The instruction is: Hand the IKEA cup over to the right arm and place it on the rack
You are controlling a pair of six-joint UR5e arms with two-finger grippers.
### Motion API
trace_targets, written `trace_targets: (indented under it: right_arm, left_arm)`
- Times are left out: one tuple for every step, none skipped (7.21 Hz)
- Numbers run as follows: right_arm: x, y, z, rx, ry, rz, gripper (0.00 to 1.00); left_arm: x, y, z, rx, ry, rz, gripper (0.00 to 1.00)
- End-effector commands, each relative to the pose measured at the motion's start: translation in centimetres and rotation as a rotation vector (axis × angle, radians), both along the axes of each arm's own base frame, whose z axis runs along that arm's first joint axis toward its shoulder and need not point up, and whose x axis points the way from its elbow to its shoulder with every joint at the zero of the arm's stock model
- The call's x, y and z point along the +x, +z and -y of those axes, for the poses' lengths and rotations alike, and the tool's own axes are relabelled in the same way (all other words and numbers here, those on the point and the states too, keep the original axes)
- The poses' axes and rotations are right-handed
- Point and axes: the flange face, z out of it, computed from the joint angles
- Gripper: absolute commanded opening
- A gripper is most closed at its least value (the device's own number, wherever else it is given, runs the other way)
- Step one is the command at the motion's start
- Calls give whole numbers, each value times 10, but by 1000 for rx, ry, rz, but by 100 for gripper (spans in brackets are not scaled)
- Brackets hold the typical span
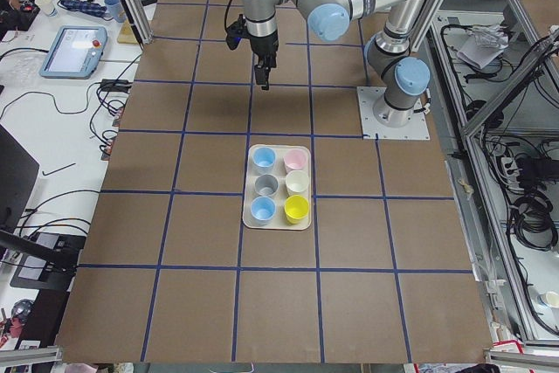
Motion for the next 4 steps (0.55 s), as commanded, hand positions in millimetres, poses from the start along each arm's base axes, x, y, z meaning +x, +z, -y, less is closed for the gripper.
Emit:
trace_targets:
  right_arm:
    - [0,0,0,1,0,-1,100]
    - [0,0,0,2,0,-3,100]
    - [0,0,0,1,0,2,100]
    - [0,-1,0,2,0,0,100]
  left_arm:
    - [86,-38,-7,-48,-78,-33,100]
    - [111,-66,-4,-74,-115,-20,100]
    - [122,-88,4,-98,-141,1,100]
    - [129,-104,11,-101,-166,-24,100]
